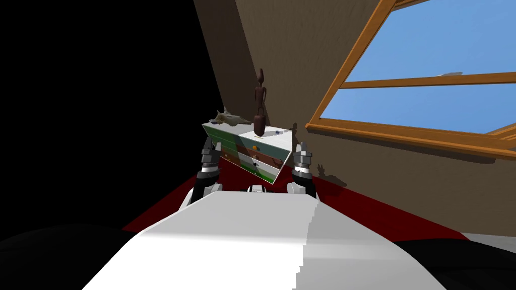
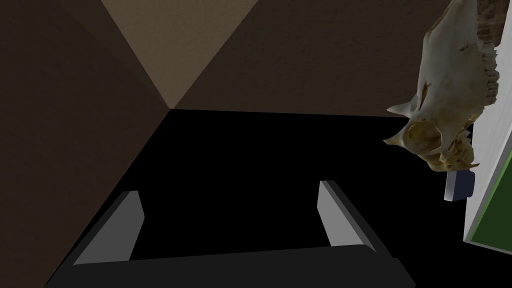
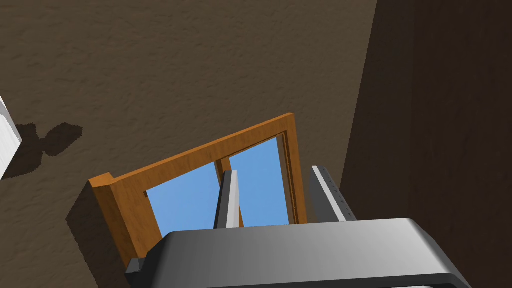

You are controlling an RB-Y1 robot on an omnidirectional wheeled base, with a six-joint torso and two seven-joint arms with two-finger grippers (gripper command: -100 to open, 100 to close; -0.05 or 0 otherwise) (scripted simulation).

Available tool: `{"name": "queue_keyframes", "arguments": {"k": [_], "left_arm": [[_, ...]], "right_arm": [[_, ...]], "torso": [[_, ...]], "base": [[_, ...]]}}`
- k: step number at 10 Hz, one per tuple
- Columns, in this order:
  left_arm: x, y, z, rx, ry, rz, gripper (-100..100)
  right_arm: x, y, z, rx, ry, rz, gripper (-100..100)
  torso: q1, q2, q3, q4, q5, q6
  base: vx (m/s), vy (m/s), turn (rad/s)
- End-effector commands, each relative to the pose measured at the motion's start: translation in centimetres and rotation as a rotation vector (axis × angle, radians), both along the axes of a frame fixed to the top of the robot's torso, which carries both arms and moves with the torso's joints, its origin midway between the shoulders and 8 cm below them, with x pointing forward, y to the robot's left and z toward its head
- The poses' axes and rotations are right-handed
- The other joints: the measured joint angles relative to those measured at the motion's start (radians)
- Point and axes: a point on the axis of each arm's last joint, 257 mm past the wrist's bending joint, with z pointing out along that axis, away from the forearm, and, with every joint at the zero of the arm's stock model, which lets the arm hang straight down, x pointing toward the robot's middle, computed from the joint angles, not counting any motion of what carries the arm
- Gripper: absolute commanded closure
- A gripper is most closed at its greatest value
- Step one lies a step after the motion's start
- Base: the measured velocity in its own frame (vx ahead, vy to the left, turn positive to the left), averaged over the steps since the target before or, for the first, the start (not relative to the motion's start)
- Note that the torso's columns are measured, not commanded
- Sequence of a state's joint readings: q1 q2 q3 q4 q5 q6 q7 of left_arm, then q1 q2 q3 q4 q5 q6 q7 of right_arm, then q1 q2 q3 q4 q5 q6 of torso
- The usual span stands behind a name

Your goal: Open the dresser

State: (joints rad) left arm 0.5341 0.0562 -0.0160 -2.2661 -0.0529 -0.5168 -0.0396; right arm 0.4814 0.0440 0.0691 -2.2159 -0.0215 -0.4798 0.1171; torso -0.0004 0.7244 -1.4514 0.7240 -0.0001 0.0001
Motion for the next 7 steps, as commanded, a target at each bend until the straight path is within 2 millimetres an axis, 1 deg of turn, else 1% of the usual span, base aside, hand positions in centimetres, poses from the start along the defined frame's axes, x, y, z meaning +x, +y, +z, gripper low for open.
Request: {"name": "queue_keyframes", "arguments": {"k": [1,7], "left_arm": [[1.2,-0.6,-2.2,0.052,0.053,-0.025,-100],[3.4,-1.0,-6.8,0.081,0.147,-0.033,-100]], "right_arm": [[0.0,0.0,0.0,0.0,0.0,0.0,0],[0.0,0.0,0.0,0.0,0.0,0.0,0]], "torso": [[0.0,0.009,-0.02,0.01,0.0,0.0],[0.001,0.014,-0.024,0.014,0.0,0.0]], "base": [[0.043,-0.031,-0.054],[0.046,-0.034,-0.037]]}}
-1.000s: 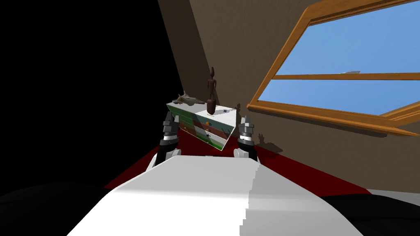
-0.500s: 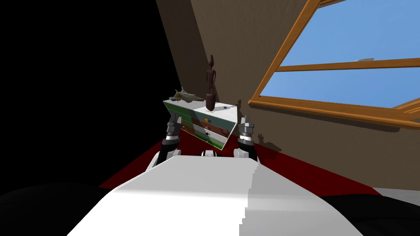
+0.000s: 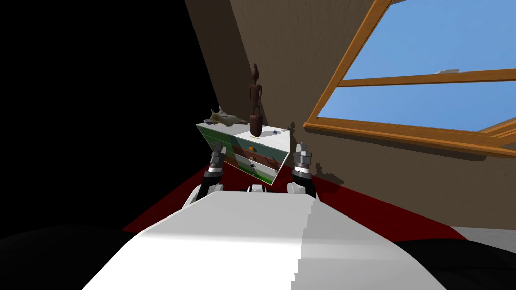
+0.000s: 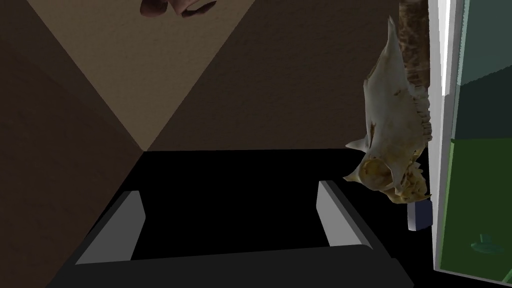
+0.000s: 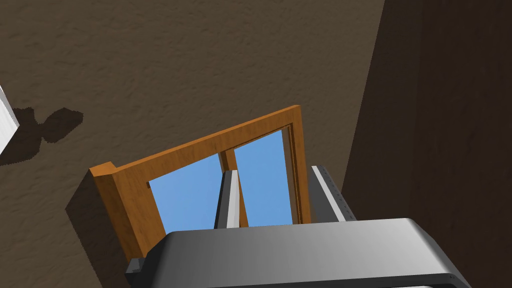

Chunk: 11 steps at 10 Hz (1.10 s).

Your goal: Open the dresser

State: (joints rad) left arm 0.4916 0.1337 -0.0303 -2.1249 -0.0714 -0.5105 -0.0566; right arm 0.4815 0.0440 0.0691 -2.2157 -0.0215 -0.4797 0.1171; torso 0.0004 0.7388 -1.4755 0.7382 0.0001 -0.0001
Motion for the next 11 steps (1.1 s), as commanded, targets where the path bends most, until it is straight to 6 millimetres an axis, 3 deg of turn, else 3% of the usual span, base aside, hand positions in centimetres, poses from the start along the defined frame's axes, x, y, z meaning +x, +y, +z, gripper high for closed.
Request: {"name": "queue_keyframes", "arguments": {"k": [1,11], "left_arm": [[0.9,-0.1,-2.1,0.006,0.042,0.001,-100],[3.5,-0.9,-9.8,0.018,0.19,0.006,-100]], "right_arm": [[0.0,0.0,0.0,0.0,0.0,0.0,0],[0.0,0.0,0.0,0.0,0.0,0.0,0]], "torso": [[-0.001,0.0,0.0,0.0,0.0,0.0],[0.0,-0.001,0.0,0.0,0.0,0.0]], "base": [[0.032,-0.03,-0.039],[0.039,-0.027,-0.033]]}}
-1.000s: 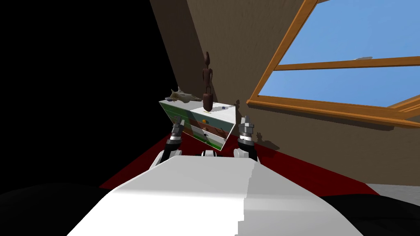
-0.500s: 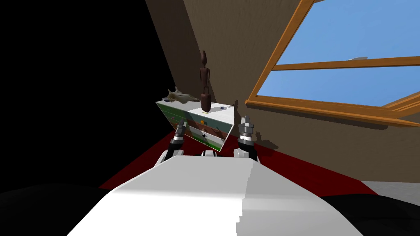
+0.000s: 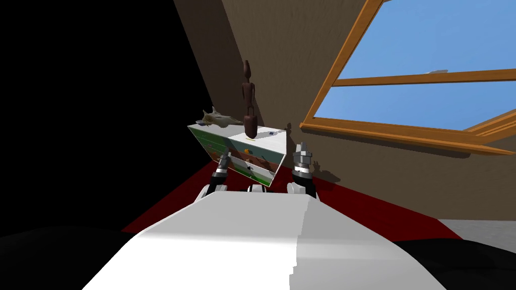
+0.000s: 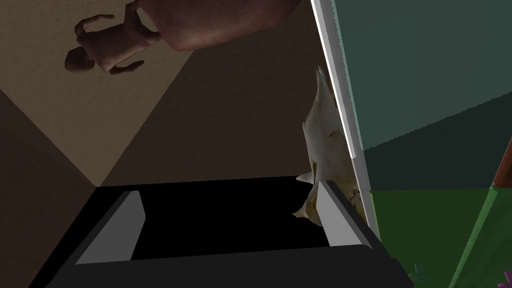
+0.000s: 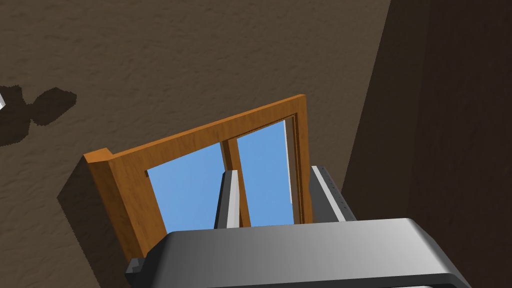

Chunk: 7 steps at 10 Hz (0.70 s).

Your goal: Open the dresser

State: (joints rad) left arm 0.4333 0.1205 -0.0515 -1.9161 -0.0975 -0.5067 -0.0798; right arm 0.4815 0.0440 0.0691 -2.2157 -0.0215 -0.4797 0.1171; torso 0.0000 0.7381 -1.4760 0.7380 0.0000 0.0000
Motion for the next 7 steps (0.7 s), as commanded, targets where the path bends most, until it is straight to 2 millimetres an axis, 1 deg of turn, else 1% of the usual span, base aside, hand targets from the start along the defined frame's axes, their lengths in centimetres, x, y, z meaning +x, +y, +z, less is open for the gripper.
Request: {"name": "queue_keyframes", "arguments": {"k": [1,3,4,7], "left_arm": [[0.6,-0.4,-2.4,0.008,0.048,-0.002,-100],[1.0,-0.6,-3.8,0.017,0.074,-0.005,-100],[1.3,-0.8,-5.2,0.025,0.103,-0.008,-100],[1.7,-1.1,-7.6,0.034,0.148,-0.011,-100]], "right_arm": [[0.0,0.0,0.0,0.0,0.0,0.0,0],[0.0,0.0,0.0,0.0,0.0,0.0,0],[0.0,0.0,0.0,0.0,0.0,0.0,0],[0.0,0.0,0.0,0.0,0.0,0.0,0]], "torso": [[-0.001,0.0,0.0,0.0,0.0,0.0],[0.0,0.0,0.0,0.0,0.0,0.0],[0.001,0.0,0.0,0.0,0.0,0.0],[0.001,0.0,0.0,0.0,0.0,0.0]], "base": [[0.05,-0.037,-0.037],[0.04,-0.03,-0.03],[0.053,-0.043,-0.06],[0.05,-0.03,-0.039]]}}
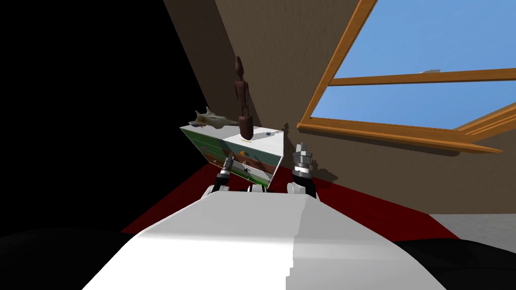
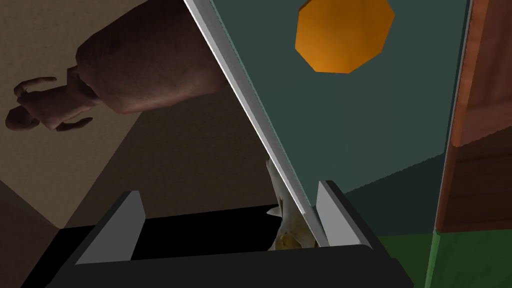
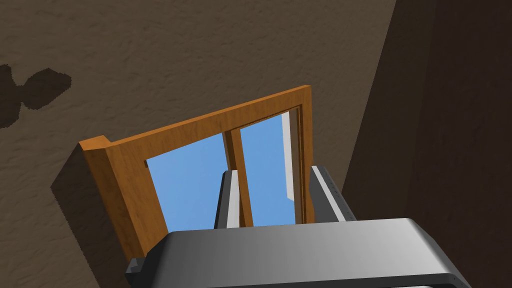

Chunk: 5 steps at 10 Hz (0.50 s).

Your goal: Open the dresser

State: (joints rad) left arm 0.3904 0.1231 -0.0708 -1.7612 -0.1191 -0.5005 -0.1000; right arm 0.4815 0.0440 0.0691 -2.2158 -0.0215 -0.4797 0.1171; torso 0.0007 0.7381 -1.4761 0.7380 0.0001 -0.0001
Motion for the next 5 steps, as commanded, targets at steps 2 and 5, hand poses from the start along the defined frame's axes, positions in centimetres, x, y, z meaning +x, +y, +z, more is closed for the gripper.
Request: {"name": "queue_keyframes", "arguments": {"k": [2,5], "left_arm": [[0.5,-0.6,-3.1,0.011,0.06,-0.005,-100],[0.8,-1.0,-5.7,0.021,0.111,-0.01,-100]], "right_arm": [[0.0,0.0,0.0,0.0,0.0,0.0,0],[0.0,0.0,0.0,0.0,0.0,0.0,0]], "torso": [[0.0,0.0,0.0,0.0,0.0,0.0],[-0.001,0.0,0.0,0.0,0.0,0.0]], "base": [[0.043,-0.02,-0.035],[0.048,-0.033,-0.038]]}}
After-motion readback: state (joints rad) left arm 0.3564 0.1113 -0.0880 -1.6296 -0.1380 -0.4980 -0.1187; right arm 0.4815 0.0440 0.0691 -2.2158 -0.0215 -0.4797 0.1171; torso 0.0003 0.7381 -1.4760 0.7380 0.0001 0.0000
